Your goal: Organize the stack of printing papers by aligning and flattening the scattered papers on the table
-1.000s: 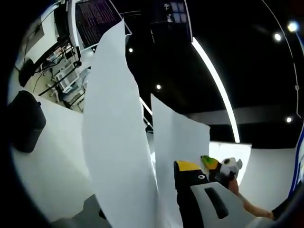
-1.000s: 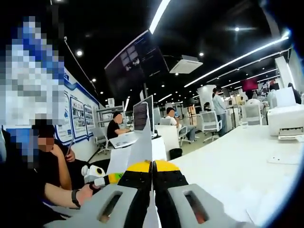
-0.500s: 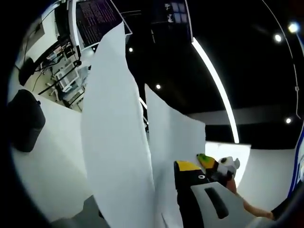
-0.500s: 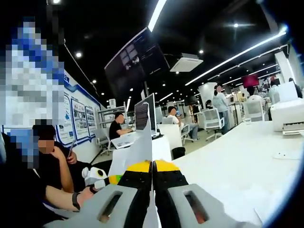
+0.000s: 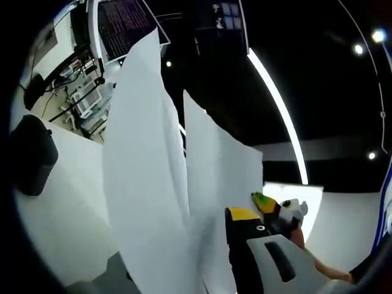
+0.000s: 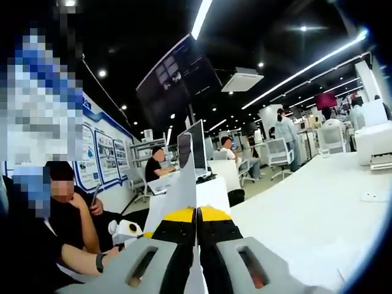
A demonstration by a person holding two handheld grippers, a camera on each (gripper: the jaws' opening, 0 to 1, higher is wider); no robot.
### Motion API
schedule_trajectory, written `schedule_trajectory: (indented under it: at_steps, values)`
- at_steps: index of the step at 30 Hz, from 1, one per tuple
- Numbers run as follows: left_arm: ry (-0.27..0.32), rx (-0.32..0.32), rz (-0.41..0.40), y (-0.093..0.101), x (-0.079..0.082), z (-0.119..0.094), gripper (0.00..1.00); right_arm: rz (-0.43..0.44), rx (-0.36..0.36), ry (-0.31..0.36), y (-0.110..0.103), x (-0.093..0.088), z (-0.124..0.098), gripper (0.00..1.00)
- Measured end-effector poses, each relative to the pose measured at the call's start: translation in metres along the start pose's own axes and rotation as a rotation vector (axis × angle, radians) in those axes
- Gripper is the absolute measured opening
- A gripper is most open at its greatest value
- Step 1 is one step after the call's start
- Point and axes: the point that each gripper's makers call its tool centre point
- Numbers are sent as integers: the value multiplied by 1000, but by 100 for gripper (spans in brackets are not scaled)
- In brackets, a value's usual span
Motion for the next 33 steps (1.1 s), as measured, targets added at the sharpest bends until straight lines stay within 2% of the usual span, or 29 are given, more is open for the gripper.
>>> schedule_trajectory:
  at_steps: [15,33]
  values:
    - [-9,-1,4,0,0,1,25,-8,26,-35,4,-7,21,0]
    - [-10,-8,1,1,-2,2,25,-4,56,-57,-21,-21,36,0]
Point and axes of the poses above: the point that each gripper's makers call its tool centre point, and the gripper's own axes: z roughly forward along the fingers, y roughly to its right, x roughly out of its top, and after that the axes turned 8 degrees about -z, right-handed
